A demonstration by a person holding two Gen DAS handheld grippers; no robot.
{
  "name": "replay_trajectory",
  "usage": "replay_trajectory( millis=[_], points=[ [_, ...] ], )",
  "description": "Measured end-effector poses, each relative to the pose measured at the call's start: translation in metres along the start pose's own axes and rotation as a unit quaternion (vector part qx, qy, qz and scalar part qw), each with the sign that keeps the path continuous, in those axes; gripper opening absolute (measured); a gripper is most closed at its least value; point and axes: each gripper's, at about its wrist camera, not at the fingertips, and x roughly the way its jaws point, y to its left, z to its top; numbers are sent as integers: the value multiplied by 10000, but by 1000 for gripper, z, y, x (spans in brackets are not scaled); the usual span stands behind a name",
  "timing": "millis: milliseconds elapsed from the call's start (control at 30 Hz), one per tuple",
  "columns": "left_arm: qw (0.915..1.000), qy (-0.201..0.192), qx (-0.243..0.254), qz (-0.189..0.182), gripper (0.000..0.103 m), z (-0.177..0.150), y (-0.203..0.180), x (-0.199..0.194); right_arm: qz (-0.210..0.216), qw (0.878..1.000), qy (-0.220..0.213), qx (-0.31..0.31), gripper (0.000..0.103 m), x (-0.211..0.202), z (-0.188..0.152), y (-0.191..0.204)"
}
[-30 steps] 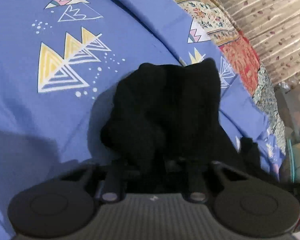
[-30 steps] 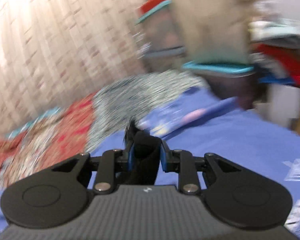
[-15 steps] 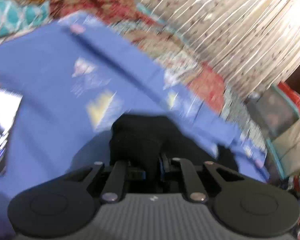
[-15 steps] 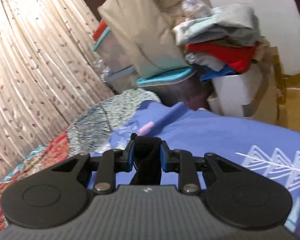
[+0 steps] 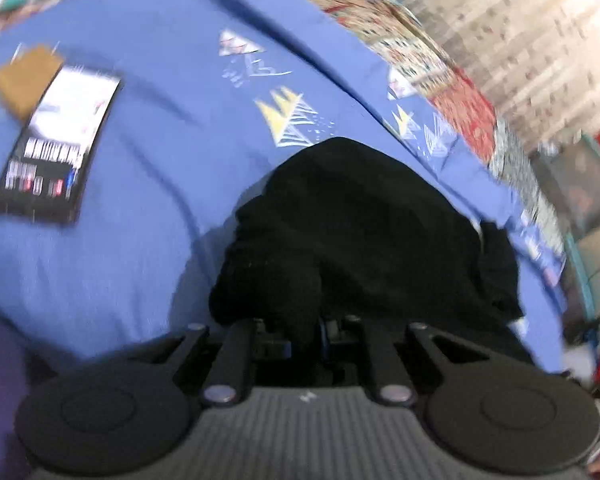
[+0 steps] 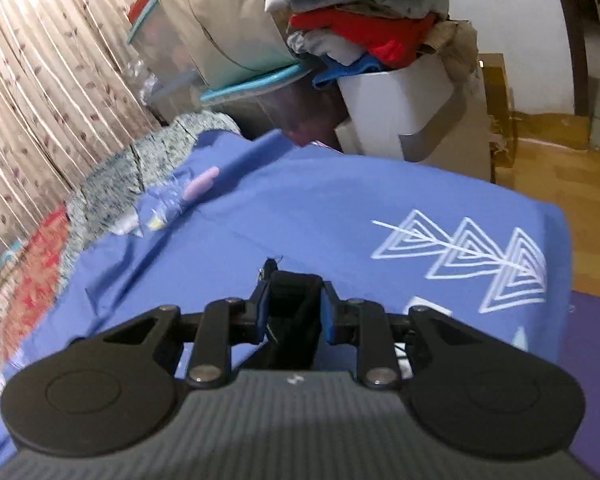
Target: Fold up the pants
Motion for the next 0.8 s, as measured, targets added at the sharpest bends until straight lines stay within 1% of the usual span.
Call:
replay_trajectory(
  millis=[67, 100, 133, 167, 200, 233, 267, 333, 400, 433, 500, 533, 567, 600, 633, 667, 700, 733, 800],
  points=[
    [9990, 177, 316, 266, 13, -9, -6, 6, -115, 9997, 184, -125, 33, 3, -7, -6],
    [9976, 319, 461, 417, 17, -16, -6, 11, -215, 9993, 260, -158, 38, 5, -11, -10],
    [9958, 465, 588, 521, 22, -25, -5, 15, -401, 9988, 248, -153, 49, 3, -14, -16],
    [9948, 567, 658, 537, 28, -31, -4, 15, -600, 9979, 194, -125, 53, 2, -15, -22],
    [9944, 606, 711, 485, 30, -38, 0, 12, -803, 9967, 93, -59, 53, -1, -14, -28],
    [9949, 589, 724, 381, 32, -42, 5, 4, -907, 9959, 8, -13, 53, -5, -11, -32],
    [9958, 554, 685, 265, 36, -44, 12, -6, -961, 9953, -78, -9, 53, -8, -8, -33],
    [9984, 297, 479, 38, 41, -36, 28, -28, -946, 9948, -318, -213, 53, -16, 2, -21],
    [9997, -174, 149, 20, 46, -15, 43, -48, -704, 9948, -459, -568, 54, -17, 9, 6],
    [9992, -393, -19, 75, 48, -1, 49, -53, -498, 9946, -469, -783, 58, -15, 12, 24],
    [9975, -634, -247, 211, 48, 32, 53, -50, -3, 9920, -379, -1208, 66, -4, 12, 66],
    [9968, -705, -226, 286, 48, 50, 49, -41, 270, 9893, -277, -1408, 74, 4, 10, 89],
    [9965, -744, -176, 350, 49, 63, 43, -31, 565, 9853, -118, -1608, 81, 15, 7, 113],
    [9966, -730, -108, 377, 50, 77, 34, -16, 856, 9802, 84, -1785, 83, 28, 2, 137],
    [9973, -658, -55, 324, 55, 90, 23, 2, 1095, 9746, 272, -1937, 84, 42, -5, 160],
    [9981, -576, -17, 216, 63, 99, 13, 18, 1242, 9689, 440, -2093, 86, 57, -12, 181],
    [9988, -486, 43, 87, 67, 107, -2, 36, 1321, 9625, 614, -2287, 87, 73, -20, 202],
    [9991, -415, 116, 42, 75, 112, -14, 55, 1346, 9567, 801, -2453, 88, 92, -29, 223],
    [9989, -309, 322, 137, 76, 119, -39, 84, 1311, 9491, 1213, -2595, 88, 127, -47, 258]
  ],
)
